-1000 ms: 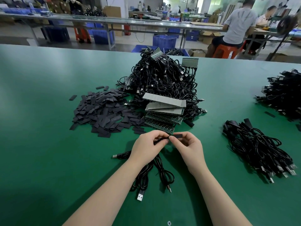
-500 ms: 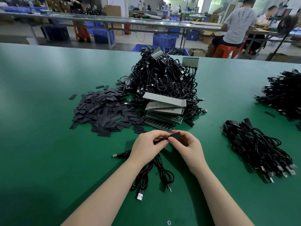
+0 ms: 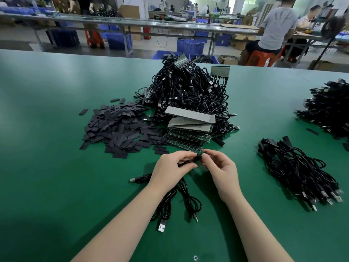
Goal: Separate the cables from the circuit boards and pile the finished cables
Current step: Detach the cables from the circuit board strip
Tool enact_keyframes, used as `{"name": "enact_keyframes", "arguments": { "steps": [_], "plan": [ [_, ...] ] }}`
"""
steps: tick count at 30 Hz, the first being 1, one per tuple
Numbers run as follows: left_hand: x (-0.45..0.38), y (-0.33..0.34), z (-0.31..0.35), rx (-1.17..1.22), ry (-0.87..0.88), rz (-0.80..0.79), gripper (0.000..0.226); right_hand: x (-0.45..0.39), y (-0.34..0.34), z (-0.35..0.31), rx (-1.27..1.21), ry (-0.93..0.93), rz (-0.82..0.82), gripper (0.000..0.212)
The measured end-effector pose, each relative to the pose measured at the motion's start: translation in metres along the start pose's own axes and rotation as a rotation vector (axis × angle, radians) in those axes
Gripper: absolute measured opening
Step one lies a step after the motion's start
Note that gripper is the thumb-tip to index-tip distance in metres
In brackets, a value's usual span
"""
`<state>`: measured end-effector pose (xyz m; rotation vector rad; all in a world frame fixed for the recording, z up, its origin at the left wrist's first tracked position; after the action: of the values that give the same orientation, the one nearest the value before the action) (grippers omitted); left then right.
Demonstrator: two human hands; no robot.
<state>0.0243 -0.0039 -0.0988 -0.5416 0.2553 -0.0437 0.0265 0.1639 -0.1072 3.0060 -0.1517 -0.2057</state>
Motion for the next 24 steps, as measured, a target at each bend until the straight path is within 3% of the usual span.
{"name": "enact_keyframes", "arguments": {
  "steps": [14,19,24],
  "plan": [
    [0.0009,0.0,0.0022,-0.08,-0.007,0.002,0.037,-0.0012,0.0035,0.0034,0.07,0.02,-0.103,0.009],
    [0.003,-0.0005,0.0048,-0.159,-0.01,-0.011,0.049,0.0003,0.0054,0.0013,0.065,0.014,-0.116,0.023],
    [0.0042,0.0002,0.0075,-0.266,0.025,0.017,0.045,0.0028,0.0058,-0.0027,0.122,0.011,-0.122,0.02]
  ]
}}
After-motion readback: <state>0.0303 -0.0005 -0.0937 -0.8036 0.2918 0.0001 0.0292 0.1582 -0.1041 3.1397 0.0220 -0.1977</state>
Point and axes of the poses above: each hand's wrist, its own x-axis away from the middle knuckle, its own y-axis out of the palm, z = x × y, the point moved 3 cm from there along -x, towards the middle knuckle, and after that the axes turned 6 degrees about -x, right-handed, at the moved point
